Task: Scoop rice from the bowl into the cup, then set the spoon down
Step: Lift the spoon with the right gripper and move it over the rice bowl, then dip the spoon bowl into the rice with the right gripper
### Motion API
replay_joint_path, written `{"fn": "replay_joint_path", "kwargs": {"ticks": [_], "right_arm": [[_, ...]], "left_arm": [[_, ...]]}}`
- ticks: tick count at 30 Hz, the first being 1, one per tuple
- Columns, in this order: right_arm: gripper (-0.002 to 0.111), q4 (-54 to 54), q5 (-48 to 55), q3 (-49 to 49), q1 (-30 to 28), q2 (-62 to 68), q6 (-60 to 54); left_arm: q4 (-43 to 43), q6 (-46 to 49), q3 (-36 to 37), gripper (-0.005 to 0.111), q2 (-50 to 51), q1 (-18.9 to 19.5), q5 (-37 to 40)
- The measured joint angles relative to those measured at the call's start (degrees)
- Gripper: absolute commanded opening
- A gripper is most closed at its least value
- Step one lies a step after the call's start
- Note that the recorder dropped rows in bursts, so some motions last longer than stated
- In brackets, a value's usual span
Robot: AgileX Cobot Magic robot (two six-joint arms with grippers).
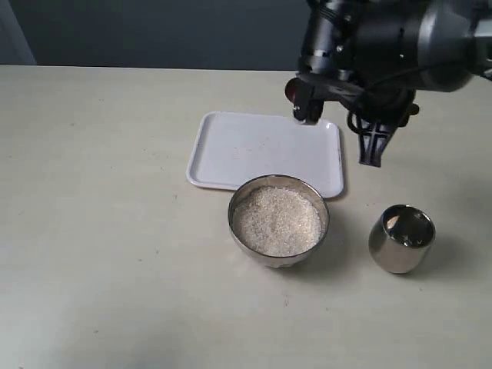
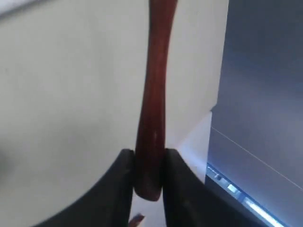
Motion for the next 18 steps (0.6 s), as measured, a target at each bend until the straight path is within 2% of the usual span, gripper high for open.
{"fn": "replay_joint_path", "kwargs": {"ticks": [7, 18], "right_arm": [[-0.001, -0.8, 0.5, 9.9, 5.2, -7.3, -4.6], [-0.001, 2.9, 0.5, 15.9, 10.8, -8.0, -6.8]], "left_arm": [[0.0, 0.0, 0.0, 0.0, 0.0, 0.0, 0.0], [0.0, 0.0, 0.0, 0.0, 0.0, 0.0, 0.0]]}}
